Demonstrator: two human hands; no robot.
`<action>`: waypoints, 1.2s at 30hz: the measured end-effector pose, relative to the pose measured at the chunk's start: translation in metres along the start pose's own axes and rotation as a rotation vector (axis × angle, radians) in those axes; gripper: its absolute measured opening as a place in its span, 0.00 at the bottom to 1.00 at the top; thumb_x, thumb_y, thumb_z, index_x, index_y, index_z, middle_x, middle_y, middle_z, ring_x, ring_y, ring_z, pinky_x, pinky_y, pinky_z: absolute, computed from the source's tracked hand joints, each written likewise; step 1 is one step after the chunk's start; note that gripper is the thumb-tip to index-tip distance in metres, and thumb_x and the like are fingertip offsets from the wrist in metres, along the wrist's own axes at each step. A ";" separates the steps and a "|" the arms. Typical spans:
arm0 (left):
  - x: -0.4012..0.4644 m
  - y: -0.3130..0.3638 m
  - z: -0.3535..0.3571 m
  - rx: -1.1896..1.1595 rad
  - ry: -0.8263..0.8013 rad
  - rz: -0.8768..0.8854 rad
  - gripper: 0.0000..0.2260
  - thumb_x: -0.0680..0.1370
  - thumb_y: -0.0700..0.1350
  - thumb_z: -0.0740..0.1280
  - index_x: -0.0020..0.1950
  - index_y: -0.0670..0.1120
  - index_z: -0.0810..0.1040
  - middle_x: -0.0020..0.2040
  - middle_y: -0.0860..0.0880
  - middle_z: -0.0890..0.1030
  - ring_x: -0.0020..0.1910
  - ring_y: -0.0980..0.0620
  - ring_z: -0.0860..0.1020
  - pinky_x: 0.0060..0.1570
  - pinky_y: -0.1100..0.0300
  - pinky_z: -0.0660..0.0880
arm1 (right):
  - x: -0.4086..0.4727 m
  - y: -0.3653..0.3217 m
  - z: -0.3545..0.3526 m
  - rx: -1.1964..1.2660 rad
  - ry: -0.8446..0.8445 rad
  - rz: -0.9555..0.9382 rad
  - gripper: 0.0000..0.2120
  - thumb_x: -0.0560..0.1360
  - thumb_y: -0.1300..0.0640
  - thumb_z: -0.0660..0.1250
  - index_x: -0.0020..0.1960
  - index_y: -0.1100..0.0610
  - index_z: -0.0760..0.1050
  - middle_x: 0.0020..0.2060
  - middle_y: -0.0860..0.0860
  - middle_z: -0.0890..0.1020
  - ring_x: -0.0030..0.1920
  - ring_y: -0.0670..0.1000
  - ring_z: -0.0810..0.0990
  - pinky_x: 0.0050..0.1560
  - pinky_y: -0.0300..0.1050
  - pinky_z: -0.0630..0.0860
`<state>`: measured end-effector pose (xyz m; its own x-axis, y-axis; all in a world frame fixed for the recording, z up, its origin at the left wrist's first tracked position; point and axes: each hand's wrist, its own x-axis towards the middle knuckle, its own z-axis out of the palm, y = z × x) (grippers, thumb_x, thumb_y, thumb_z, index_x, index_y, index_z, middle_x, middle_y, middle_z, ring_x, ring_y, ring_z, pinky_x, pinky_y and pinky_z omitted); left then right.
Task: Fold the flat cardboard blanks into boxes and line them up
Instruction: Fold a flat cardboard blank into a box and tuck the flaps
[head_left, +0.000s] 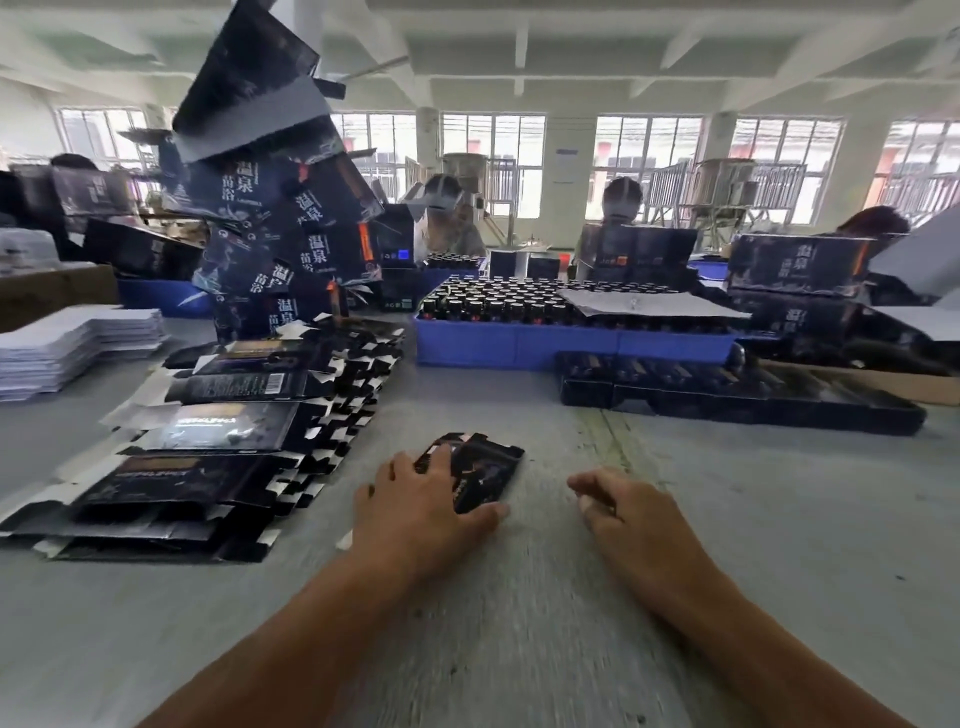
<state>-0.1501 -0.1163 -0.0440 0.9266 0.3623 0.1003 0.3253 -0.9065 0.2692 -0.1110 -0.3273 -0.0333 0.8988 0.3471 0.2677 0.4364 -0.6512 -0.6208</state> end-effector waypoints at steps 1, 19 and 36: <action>0.001 -0.001 -0.001 -0.007 -0.004 -0.004 0.43 0.69 0.77 0.60 0.78 0.57 0.56 0.71 0.45 0.70 0.70 0.43 0.69 0.69 0.44 0.67 | 0.000 0.000 -0.001 0.011 -0.004 -0.002 0.15 0.84 0.57 0.60 0.69 0.51 0.75 0.64 0.47 0.79 0.61 0.42 0.75 0.61 0.34 0.67; -0.012 0.013 -0.011 0.316 0.130 0.414 0.24 0.80 0.54 0.55 0.77 0.57 0.62 0.66 0.50 0.78 0.58 0.47 0.78 0.52 0.52 0.73 | 0.006 0.014 -0.005 0.253 0.089 0.102 0.12 0.82 0.58 0.63 0.64 0.49 0.76 0.51 0.40 0.79 0.48 0.35 0.76 0.40 0.25 0.70; -0.030 0.031 -0.011 0.021 0.318 0.710 0.24 0.72 0.49 0.70 0.68 0.55 0.70 0.74 0.51 0.71 0.73 0.49 0.69 0.69 0.52 0.66 | 0.007 0.006 -0.026 1.110 0.065 0.409 0.12 0.77 0.69 0.67 0.58 0.58 0.77 0.47 0.60 0.86 0.37 0.54 0.87 0.30 0.44 0.80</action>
<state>-0.1698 -0.1524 -0.0277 0.8167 -0.2650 0.5126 -0.3198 -0.9473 0.0196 -0.1007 -0.3464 -0.0159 0.9777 0.1932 -0.0819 -0.1293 0.2473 -0.9603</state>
